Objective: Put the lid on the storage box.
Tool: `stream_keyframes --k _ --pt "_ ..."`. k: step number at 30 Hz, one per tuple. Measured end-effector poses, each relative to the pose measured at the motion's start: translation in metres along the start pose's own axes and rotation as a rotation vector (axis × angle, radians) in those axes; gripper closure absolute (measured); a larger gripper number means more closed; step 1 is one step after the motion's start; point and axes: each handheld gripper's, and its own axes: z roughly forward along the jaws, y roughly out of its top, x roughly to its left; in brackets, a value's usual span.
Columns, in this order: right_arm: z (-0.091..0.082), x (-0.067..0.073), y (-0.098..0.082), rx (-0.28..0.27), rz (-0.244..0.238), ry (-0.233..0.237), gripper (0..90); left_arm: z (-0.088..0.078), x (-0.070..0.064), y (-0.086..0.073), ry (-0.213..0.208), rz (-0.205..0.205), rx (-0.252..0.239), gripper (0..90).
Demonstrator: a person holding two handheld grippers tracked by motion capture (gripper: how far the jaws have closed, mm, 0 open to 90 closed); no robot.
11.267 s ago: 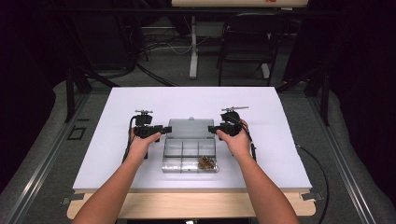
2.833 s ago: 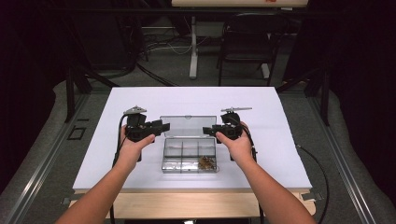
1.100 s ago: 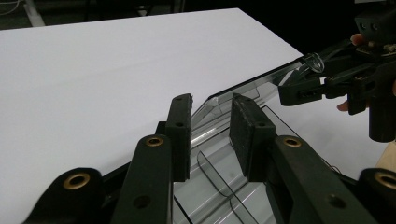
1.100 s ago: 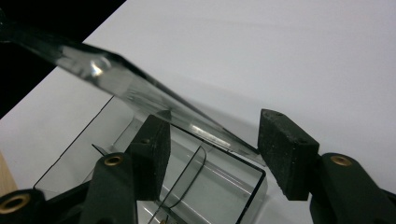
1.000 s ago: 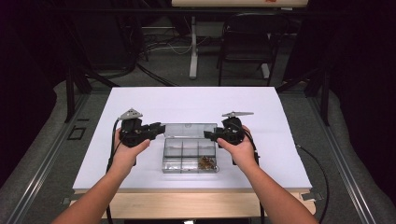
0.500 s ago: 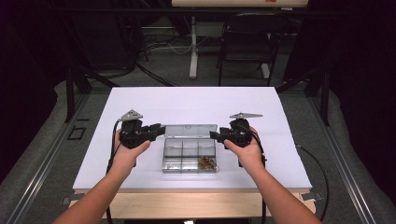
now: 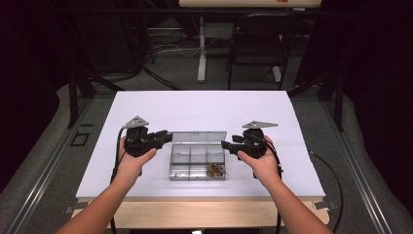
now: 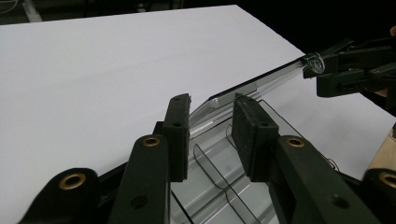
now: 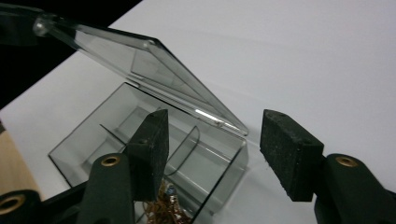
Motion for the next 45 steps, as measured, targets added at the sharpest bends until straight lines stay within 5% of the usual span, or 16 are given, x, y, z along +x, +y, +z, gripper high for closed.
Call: stream_keyframes --k 16,28,45 --pt "-0.008 0.009 -0.002 -0.024 0.018 0.024 41.6 -0.002 -0.003 -0.006 -0.012 0.002 0.001 65.1" --pt "-0.010 0.028 -0.007 -0.016 -0.061 0.012 42.6 -0.003 -0.003 -0.009 -0.019 -0.007 -0.004 60.9" --pt "-0.018 0.042 -0.013 -0.041 -0.088 0.049 48.2 -0.009 -0.009 -0.017 -0.031 0.005 -0.008 61.7"
